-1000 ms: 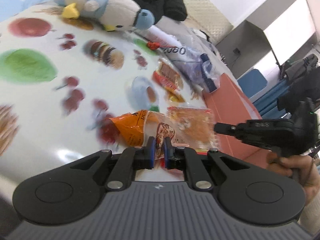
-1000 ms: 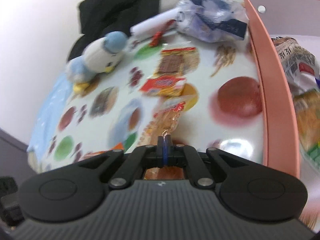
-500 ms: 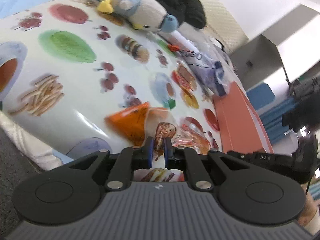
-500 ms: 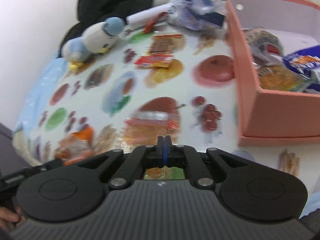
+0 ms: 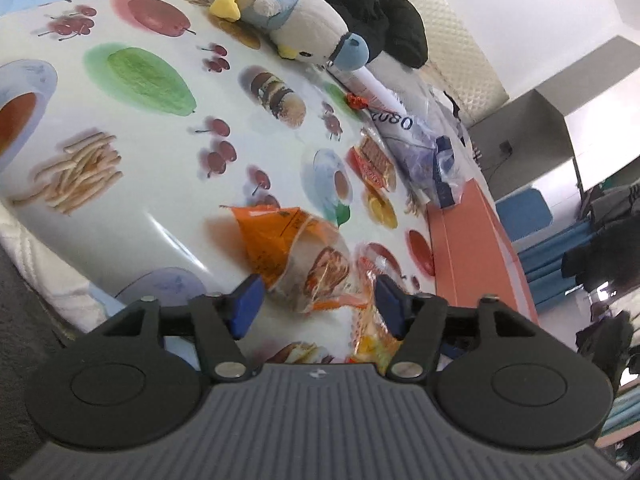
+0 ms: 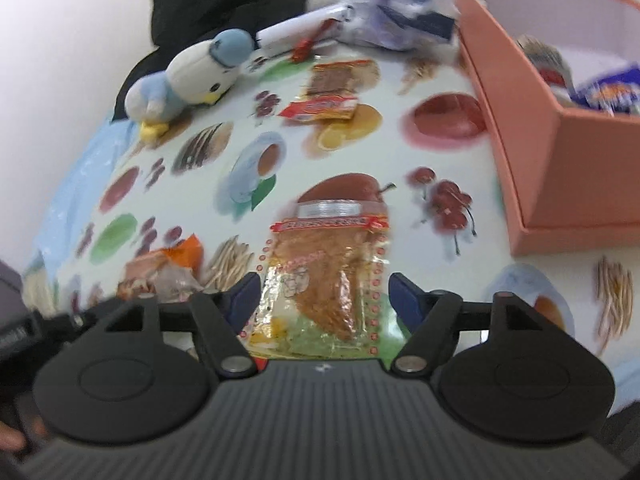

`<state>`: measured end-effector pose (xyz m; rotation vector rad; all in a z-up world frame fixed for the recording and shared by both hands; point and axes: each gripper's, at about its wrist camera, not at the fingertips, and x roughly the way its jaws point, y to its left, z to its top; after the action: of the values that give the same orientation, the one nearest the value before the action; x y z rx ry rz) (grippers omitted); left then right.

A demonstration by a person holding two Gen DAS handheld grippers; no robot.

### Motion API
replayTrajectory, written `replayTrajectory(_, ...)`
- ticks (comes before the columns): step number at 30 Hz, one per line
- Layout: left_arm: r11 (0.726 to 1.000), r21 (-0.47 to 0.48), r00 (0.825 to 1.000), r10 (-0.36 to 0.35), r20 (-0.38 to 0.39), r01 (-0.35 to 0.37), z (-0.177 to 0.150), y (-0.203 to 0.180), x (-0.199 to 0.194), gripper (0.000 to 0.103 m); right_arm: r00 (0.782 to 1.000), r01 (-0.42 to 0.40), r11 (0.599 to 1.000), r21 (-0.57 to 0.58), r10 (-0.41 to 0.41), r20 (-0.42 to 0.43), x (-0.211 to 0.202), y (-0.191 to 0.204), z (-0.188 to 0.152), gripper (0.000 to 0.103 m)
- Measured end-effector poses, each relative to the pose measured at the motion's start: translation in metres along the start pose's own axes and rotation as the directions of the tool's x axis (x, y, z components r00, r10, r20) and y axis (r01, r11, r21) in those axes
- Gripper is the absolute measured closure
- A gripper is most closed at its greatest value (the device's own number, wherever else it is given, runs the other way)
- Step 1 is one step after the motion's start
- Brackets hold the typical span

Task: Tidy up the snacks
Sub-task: 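Regrip the clear meat-strip packet with the right tool while the left tool holds the orange packet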

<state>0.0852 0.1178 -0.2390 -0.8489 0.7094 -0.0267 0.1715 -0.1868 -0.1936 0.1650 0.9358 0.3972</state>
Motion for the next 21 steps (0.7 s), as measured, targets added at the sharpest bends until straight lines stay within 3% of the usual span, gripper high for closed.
replayTrajectory(1,1.0,-0.002,1.0,-0.001,0.003,0.001,0.001,-0.001,0.001,0.03,1.0,0.014,1.0,-0.015,-0.014,0.001,0.003,0.004,0.0,0.016)
replayTrajectory(5,1.0,-0.016,1.0,0.003,0.019,-0.003,0.003,-0.004,0.007,0.03,0.996,0.085,0.996,-0.026,-0.085,0.008,0.016,0.013,-0.004,0.014)
replayTrajectory(7,0.999,-0.04,1.0,0.0,0.012,0.001,0.002,-0.002,0.01,0.03,0.995,0.101,0.993,-0.061,-0.1,0.019,0.022,0.02,-0.007,0.006)
replayTrajectory(14,0.999,-0.049,1.0,0.005,-0.009,-0.005,-0.001,-0.002,0.016,0.03,0.988,0.152,0.964,-0.217,-0.142,0.063,0.047,0.032,-0.032,0.004)
replayTrajectory(17,0.999,-0.031,0.999,0.037,-0.009,-0.037,-0.001,-0.004,0.018,0.031,0.988,0.142,0.956,-0.257,-0.122,0.09,0.045,0.032,-0.039,0.008)
replayTrajectory(18,0.998,-0.018,0.998,0.059,-0.01,-0.059,-0.001,-0.005,0.019,0.031,0.99,0.129,0.952,-0.276,-0.109,0.088,0.045,0.032,-0.038,0.016)
replayTrajectory(19,0.997,-0.011,0.997,0.077,-0.013,-0.077,-0.002,-0.005,0.021,0.031,0.992,0.115,0.95,-0.292,-0.093,0.088,0.044,0.032,-0.037,0.031)
replayTrajectory(21,0.997,-0.011,0.997,0.074,-0.018,-0.075,-0.002,-0.006,0.023,0.031,0.992,0.109,0.943,-0.314,-0.083,0.095,0.042,0.033,-0.034,0.04)
